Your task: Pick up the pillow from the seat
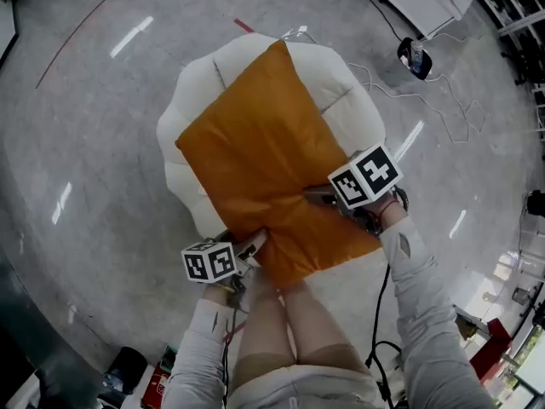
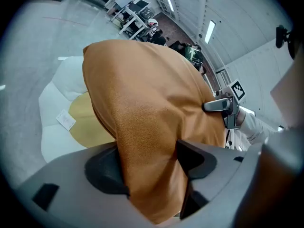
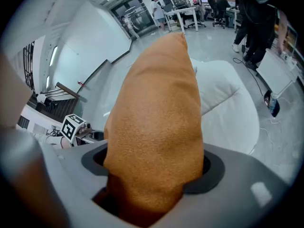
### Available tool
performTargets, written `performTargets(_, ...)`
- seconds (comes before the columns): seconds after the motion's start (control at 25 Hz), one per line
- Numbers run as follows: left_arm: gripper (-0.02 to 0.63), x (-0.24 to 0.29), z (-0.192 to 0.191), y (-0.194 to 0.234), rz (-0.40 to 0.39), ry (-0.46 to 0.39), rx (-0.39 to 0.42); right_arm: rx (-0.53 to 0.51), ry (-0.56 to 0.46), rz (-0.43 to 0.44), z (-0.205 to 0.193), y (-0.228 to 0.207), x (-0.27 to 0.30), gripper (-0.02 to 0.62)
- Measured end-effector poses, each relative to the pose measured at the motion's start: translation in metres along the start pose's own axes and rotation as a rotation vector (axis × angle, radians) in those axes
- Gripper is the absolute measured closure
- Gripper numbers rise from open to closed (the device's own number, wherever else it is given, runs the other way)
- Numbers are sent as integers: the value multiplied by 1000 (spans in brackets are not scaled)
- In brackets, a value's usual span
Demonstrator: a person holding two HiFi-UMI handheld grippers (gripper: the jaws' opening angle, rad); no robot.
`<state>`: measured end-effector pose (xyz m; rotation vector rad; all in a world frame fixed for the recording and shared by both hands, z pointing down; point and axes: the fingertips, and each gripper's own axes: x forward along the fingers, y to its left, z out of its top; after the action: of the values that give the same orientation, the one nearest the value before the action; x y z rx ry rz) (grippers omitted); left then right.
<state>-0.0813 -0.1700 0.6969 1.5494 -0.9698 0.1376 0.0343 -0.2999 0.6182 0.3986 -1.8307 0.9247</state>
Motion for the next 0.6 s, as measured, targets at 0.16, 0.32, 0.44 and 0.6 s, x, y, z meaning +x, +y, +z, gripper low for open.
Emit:
performTargets(0.16,278,-18,14,-27,-8,-14,25,27,-65,-6,-1,11,-35,202)
performTargets(0.32,282,-39,22,-48,4,-28,33,41,-115,-18,-6,28,-63,202)
performTargets(0.44,284,-57,24,-61,11,-22,33,42,-145,-24,-6,45,-79,202)
performTargets(0.6,285,-81,32,-81,28,-38,54,48,-194,-13,-6,65,-103,202)
